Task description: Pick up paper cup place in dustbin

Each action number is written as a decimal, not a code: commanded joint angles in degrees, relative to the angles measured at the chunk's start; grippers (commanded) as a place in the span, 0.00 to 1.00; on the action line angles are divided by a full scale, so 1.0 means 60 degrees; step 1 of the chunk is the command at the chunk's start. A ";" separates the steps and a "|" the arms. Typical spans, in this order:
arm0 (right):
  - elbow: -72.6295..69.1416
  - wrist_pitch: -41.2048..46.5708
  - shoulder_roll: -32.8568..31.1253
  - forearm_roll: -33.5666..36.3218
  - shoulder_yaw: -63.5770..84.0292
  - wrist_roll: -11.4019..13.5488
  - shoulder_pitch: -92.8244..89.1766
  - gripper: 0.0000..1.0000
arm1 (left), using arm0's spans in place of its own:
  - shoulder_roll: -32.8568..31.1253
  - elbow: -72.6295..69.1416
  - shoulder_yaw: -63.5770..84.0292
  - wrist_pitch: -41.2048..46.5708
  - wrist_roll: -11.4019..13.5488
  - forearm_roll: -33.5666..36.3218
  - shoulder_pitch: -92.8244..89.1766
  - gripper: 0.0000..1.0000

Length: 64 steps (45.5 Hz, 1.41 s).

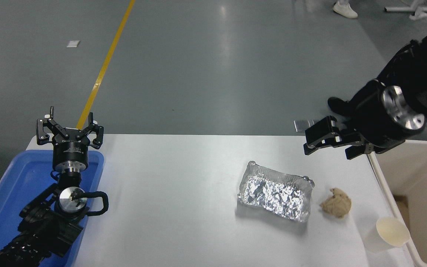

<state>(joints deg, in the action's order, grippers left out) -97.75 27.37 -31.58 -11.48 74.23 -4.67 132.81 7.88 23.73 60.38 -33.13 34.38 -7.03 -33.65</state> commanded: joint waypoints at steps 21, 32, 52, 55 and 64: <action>0.2624 -0.2349 -0.3510 -0.2334 -0.0081 -0.0042 -0.5857 0.98 | 0.0005 0.0000 0.0000 -0.0001 -0.0002 -0.0001 -0.0002 0.99; 0.2756 -0.3125 -0.3496 -0.2290 -0.0740 -0.0042 -0.7441 0.98 | 0.0005 0.0000 0.0000 -0.0001 0.0013 -0.0001 -0.0002 0.99; 0.3181 -0.3800 -0.3173 -0.2144 -0.1238 -0.0027 -0.8686 0.97 | 0.0005 0.0000 0.0000 -0.0001 0.0013 -0.0001 0.0012 0.99; 0.3181 -0.3800 -0.3159 -0.2129 -0.1385 -0.0027 -0.8804 0.97 | 0.0005 0.0000 0.0000 -0.0001 0.0013 -0.0001 0.0012 0.99; 0.3210 -0.3888 -0.3012 -0.1779 -0.1678 0.0002 -0.9068 0.96 | 0.0005 0.0000 0.0000 -0.0001 0.0013 -0.0015 0.0012 0.99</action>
<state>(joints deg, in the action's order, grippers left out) -79.03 4.97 -50.56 -24.24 66.37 -4.79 81.00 7.90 23.73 60.38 -33.13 34.45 -7.06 -33.58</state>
